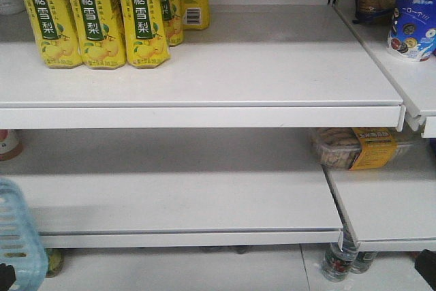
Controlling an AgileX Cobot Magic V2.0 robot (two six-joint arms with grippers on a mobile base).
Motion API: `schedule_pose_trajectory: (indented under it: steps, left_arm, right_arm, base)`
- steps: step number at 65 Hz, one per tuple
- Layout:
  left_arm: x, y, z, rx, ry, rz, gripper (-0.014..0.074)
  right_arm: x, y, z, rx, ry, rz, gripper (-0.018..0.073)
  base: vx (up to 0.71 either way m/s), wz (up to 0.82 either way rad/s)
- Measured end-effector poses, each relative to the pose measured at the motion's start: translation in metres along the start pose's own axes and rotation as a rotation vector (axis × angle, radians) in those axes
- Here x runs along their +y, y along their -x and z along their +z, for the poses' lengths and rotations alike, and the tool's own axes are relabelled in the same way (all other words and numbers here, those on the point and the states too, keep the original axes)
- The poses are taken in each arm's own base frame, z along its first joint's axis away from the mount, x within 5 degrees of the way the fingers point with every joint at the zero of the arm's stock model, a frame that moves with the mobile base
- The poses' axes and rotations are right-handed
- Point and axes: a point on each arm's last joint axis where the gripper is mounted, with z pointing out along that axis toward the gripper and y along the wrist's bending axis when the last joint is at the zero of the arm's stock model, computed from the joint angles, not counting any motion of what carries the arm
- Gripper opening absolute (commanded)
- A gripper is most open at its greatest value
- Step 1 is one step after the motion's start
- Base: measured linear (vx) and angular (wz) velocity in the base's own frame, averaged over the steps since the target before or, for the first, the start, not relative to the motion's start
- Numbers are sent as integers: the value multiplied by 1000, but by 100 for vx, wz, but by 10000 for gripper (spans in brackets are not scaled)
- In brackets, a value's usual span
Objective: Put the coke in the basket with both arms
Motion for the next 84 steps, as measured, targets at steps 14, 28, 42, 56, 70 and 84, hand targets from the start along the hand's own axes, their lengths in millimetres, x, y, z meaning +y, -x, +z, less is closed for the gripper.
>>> schedule_pose_trajectory:
  steps: [14, 28, 42, 56, 70, 84]
  left_arm:
    - [14, -18, 3, -64, 112, -26, -6]
    - [25, -29, 3, -178, 219, -43, -6]
    - [29, -26, -2, -242, 302, -7, -6]
    - [30, -25, -2, -247, 315, 21, -6]
    - [30, -21, -3, -298, 312, 18, -6]
    - [29, -19, -4, -321, 310, 22, -6]
  right_arm:
    - [0, 0, 0, 0, 0, 0, -9]
    - [0, 0, 0, -1, 0, 0, -9]
    - [0, 0, 0, -1, 0, 0, -9]
    - [0, 0, 0, -1, 0, 0, -9]
    - [0, 0, 0, -1, 0, 0, -9]
    - [0, 0, 0, -1, 0, 0, -9]
  base:
    - [0, 0]
    - [0, 0]
    - [0, 0]
    - [0, 0]
    - [0, 0]
    - [0, 0]
